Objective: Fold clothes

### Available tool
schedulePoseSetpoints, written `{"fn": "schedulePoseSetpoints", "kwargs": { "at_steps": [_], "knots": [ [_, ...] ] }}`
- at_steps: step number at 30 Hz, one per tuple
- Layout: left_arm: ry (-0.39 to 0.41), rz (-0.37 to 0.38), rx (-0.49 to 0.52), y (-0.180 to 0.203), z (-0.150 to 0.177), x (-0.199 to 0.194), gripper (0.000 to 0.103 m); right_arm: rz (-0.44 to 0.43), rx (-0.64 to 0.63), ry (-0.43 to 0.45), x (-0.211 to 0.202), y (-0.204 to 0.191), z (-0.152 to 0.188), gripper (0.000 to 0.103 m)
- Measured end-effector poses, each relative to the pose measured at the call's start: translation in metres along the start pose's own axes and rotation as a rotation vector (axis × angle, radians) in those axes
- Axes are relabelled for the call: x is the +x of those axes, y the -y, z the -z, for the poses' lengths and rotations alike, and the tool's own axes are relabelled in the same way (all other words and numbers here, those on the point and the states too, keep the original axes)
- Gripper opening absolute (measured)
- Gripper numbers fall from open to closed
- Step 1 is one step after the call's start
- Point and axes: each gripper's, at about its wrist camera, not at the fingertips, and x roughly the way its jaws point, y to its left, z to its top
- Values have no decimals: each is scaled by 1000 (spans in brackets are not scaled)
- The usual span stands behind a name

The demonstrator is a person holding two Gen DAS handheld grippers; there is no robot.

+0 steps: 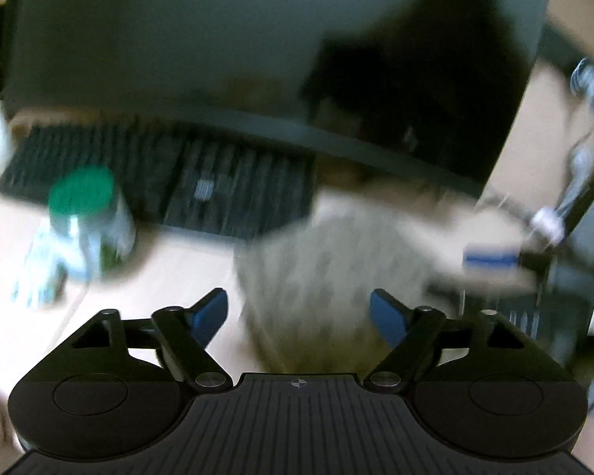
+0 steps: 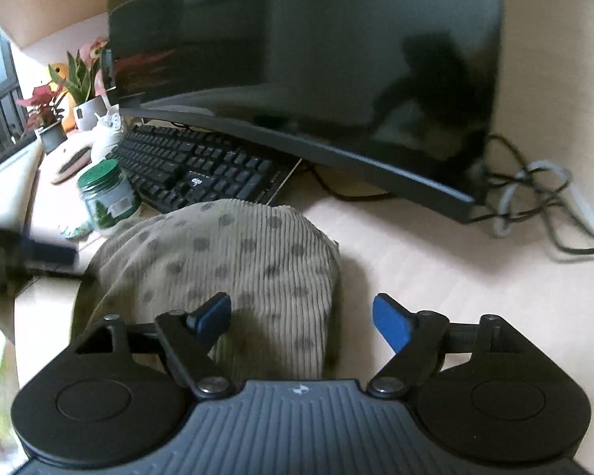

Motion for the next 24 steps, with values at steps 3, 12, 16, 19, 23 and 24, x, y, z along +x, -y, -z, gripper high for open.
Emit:
{"fn": "schedulePoseSetpoints", "kwargs": {
  "at_steps": [3, 12, 16, 19, 23, 24],
  "knots": [
    [11, 157, 2, -1, -19, 12, 91, -29, -13, 13, -33, -17, 17, 85],
    [-146, 288, -50, -22, -11, 116, 95, -129, 44, -108, -20, -67, 65, 86],
    [-147, 309, -30, -25, -17, 118, 95, -66, 0, -106, -18, -69, 59, 86],
    [-123, 281, -11, -27, -16, 94, 94, -88, -31, -68, -46, -64, 51, 86],
    [-84, 233, 106, -14, 7, 39, 95, 27, -113, -7, -76, -51, 45, 94],
    [-90, 233, 134, -10, 18, 28, 95, 93, -139, -2, -76, -48, 45, 94]
  ]
}}
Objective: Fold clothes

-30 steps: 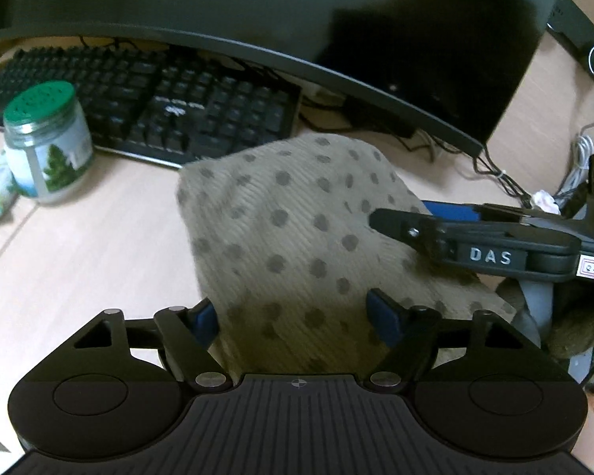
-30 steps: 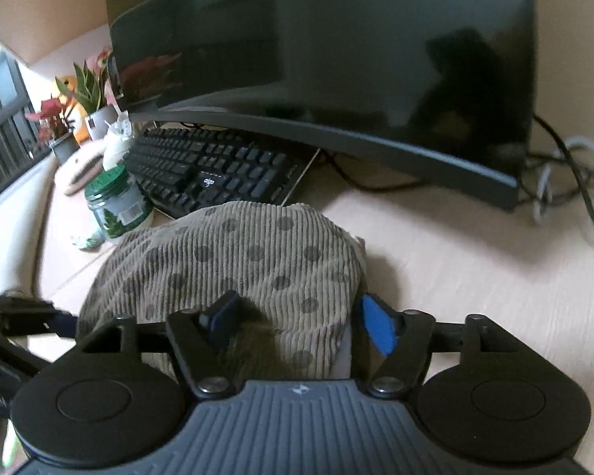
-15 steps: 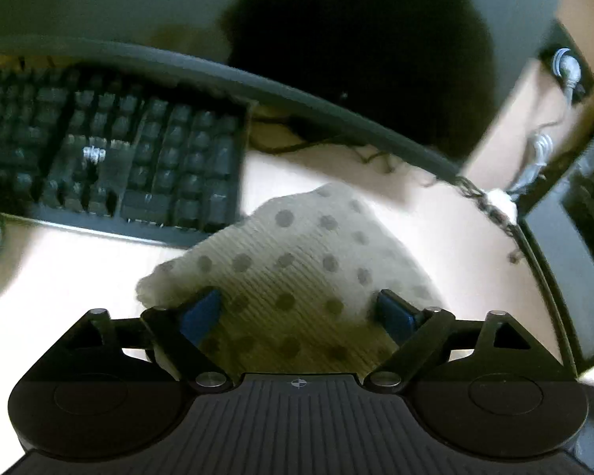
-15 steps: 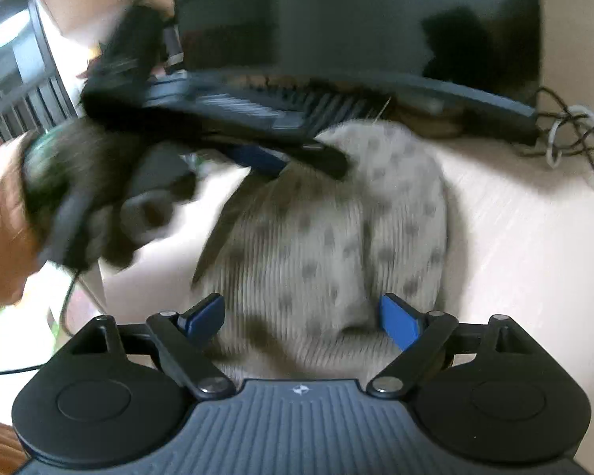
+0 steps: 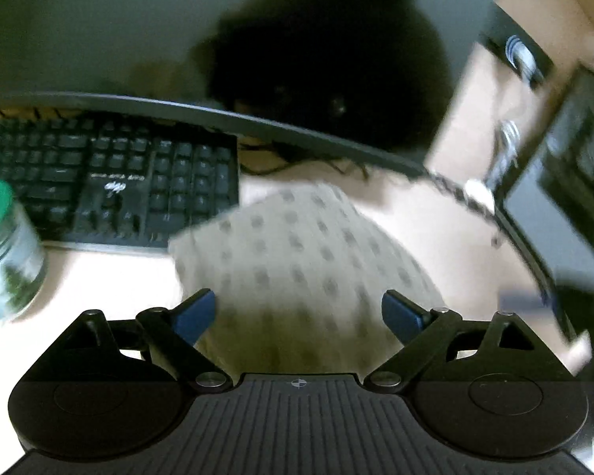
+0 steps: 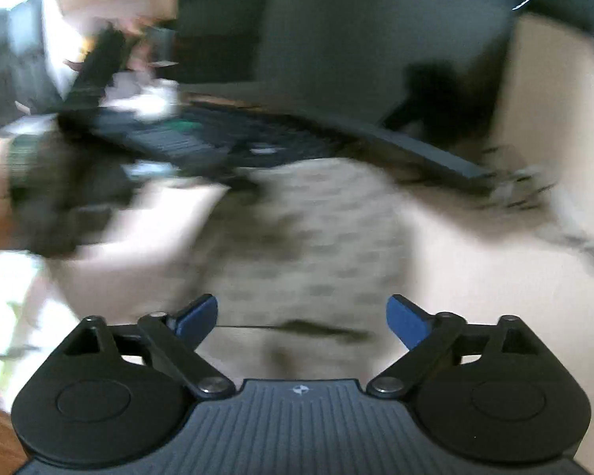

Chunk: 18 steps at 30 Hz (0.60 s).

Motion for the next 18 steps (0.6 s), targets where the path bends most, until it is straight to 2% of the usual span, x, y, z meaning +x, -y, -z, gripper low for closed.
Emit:
{"fn": "schedulePoseSetpoints", "kwargs": {
  "at_steps": [1, 4, 5, 7, 9, 12, 15, 18],
  "knots": [
    [-14, 11, 16, 7, 9, -6, 95, 52, -25, -1, 2, 2, 0, 94],
    [-86, 13, 97, 27, 38, -8, 95, 111, -98, -21, 17, -1, 1, 94],
    [-108, -13, 130, 32, 47, -6, 95, 108, -121, -25, 22, -6, 1, 94],
    [-134, -151, 169, 32, 58, -2, 95, 104, -142, -34, 28, -16, 0, 94],
    [-119, -251, 139, 17, 61, -13, 95, 111, -147, -46, 28, -23, 2, 94],
    [-90, -305, 63, -7, 63, -39, 95, 158, -144, -73, 19, -23, 12, 94],
    [-61, -211, 67, -8, 62, -61, 95, 193, -106, -75, 7, -17, 17, 94],
    [-20, 8, 72, 4, 55, -68, 96, 199, -45, -40, 4, -13, 9, 94]
  ]
}}
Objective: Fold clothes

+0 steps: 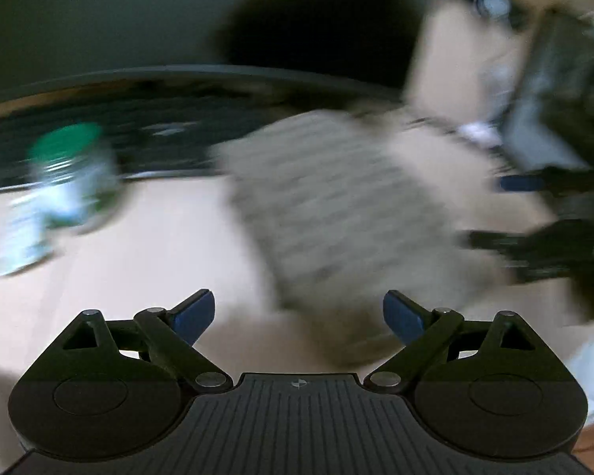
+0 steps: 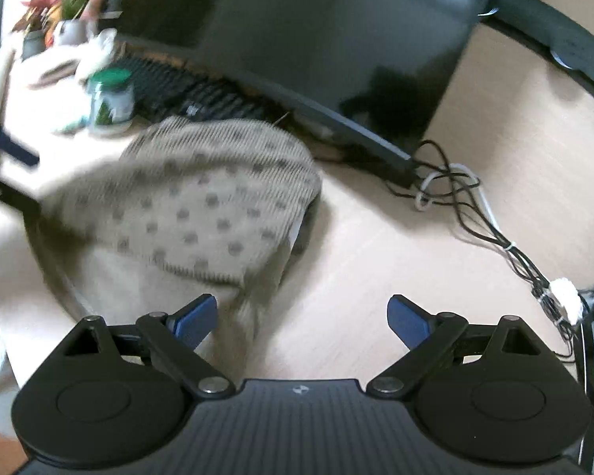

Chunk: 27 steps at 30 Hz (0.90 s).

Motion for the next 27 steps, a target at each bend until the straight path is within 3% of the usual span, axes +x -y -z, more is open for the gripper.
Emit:
{"fn": "schedulePoseSetpoints", "kwargs": {
  "at_steps": [4, 6, 11, 13, 16, 22, 25, 27],
  "knots": [
    [80, 177, -64, -4, -23, 11, 97, -18, 76, 41, 4, 0, -14, 94],
    [91, 197, -142, -19, -39, 34, 97, -7, 79, 16, 19, -6, -17, 94],
    [19, -59, -264, -70, -61, 100, 98, 40, 61, -115, 48, -17, -3, 93],
    [46, -64, -288, -80, -57, 91, 97, 65, 42, -119, 35, -19, 1, 93],
    [94, -76, -244, -74, -52, 67, 97, 105, 29, -110, 14, -20, 2, 94],
    [125, -155, -215, -34, -19, 20, 98, 10, 20, -63, 7, -34, 10, 94],
    [201, -225, -211, 7, 11, -8, 100, -25, 64, -39, 6, -30, 14, 94],
    [253, -282, -235, 37, 30, -25, 101, -60, 117, 25, -8, -19, 18, 94]
  ]
}}
